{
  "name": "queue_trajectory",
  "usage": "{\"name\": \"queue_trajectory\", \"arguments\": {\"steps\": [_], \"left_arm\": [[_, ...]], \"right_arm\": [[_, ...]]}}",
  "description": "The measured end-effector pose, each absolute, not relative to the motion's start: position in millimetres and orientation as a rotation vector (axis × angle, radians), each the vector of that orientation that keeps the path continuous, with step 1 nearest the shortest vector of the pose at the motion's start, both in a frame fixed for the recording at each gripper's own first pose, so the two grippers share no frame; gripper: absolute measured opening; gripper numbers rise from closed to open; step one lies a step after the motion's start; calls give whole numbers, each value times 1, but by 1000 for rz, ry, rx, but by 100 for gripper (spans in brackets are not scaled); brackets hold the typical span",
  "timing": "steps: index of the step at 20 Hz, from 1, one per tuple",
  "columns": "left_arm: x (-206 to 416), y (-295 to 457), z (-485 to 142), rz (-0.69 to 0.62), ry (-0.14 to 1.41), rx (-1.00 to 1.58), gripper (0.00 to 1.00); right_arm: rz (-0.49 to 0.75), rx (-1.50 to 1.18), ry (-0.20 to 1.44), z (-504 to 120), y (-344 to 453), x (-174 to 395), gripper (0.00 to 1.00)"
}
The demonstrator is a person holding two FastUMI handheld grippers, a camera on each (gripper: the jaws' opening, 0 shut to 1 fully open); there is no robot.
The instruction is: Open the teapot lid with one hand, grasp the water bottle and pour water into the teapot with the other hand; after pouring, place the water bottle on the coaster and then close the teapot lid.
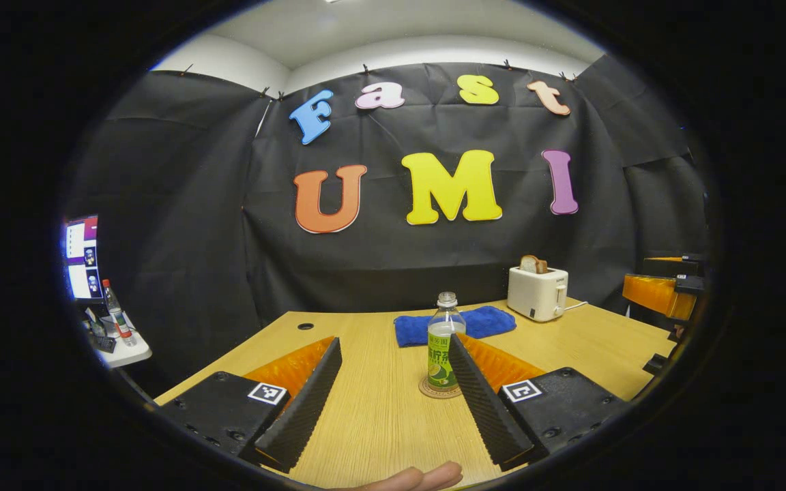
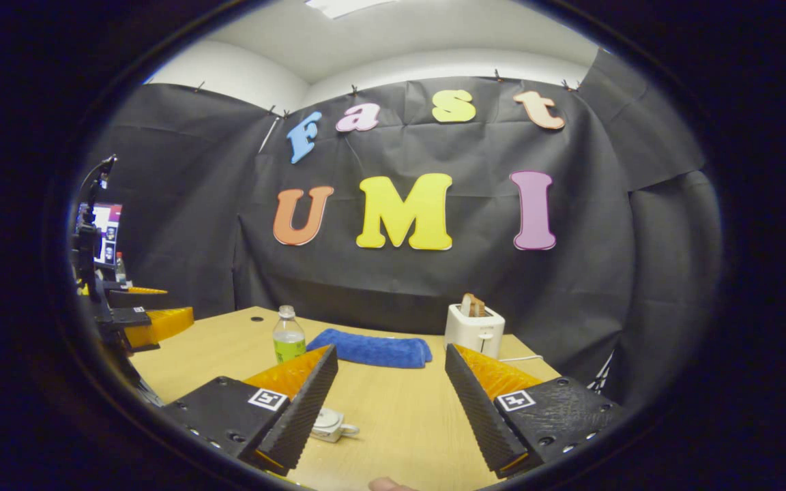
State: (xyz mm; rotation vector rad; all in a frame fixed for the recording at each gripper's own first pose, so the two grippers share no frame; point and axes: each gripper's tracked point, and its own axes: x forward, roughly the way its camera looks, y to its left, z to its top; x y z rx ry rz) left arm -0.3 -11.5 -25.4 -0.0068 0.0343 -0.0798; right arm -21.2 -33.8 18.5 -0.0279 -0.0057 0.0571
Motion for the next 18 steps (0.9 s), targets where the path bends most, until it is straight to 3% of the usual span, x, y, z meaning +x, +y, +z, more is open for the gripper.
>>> {"name": "queue_trajectory", "arguments": {"steps": [18], "left_arm": [[-2,-27,-26,-114,29,17,98]], "right_arm": [[50,-29,15,13,-37,-17,95]]}}
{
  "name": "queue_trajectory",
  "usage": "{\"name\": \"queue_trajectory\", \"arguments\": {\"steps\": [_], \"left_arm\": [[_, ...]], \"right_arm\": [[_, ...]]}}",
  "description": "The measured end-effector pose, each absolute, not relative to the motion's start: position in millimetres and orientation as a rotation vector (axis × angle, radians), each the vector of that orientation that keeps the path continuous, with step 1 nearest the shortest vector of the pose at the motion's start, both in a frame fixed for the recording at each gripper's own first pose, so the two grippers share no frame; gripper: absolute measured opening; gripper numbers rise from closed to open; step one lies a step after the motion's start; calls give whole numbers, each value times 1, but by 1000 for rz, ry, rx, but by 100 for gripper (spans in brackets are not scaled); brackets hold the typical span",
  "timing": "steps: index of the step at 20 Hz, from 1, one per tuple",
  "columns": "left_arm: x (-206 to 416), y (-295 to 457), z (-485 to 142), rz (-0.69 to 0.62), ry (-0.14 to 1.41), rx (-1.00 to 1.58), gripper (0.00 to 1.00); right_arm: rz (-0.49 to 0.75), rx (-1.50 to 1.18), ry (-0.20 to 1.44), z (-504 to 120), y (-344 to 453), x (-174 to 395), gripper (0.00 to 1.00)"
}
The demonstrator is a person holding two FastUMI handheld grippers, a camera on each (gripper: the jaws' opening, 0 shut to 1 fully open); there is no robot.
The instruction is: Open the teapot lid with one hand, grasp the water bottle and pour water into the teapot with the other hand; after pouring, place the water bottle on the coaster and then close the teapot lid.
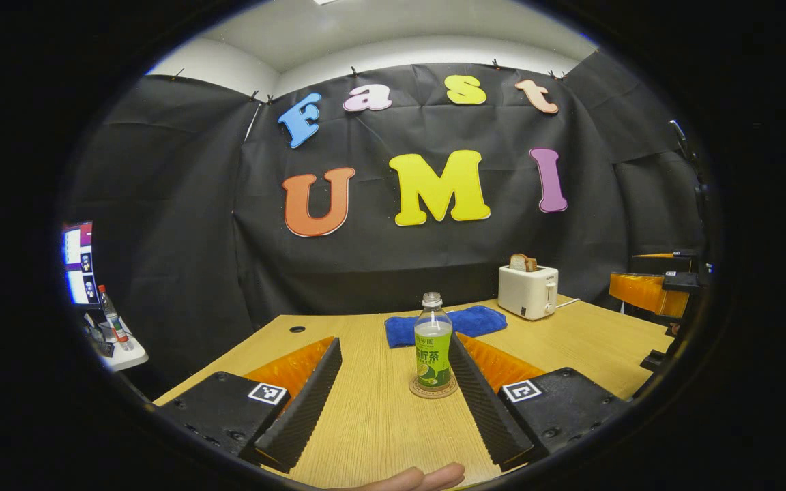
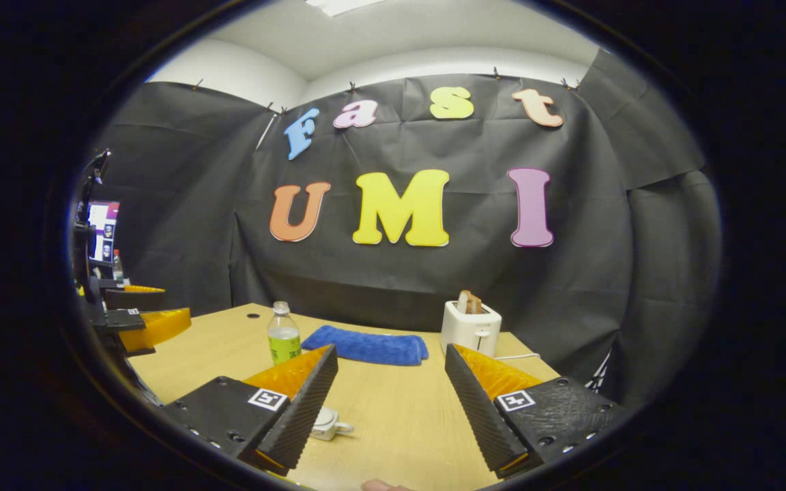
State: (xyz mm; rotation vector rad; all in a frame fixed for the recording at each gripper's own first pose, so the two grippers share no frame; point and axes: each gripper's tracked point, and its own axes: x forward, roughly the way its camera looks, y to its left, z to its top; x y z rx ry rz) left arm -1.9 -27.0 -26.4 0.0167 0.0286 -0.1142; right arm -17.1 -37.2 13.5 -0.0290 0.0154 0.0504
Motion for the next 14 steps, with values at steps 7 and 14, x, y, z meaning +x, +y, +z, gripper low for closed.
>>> {"name": "queue_trajectory", "arguments": {"steps": [7,14], "left_arm": [[-1,-33,-30,-126,32,29,98],[0,-33,-32,-124,39,33,98]], "right_arm": [[49,-34,20,11,-37,-16,95],[47,-35,31,8,-39,-13,95]]}}
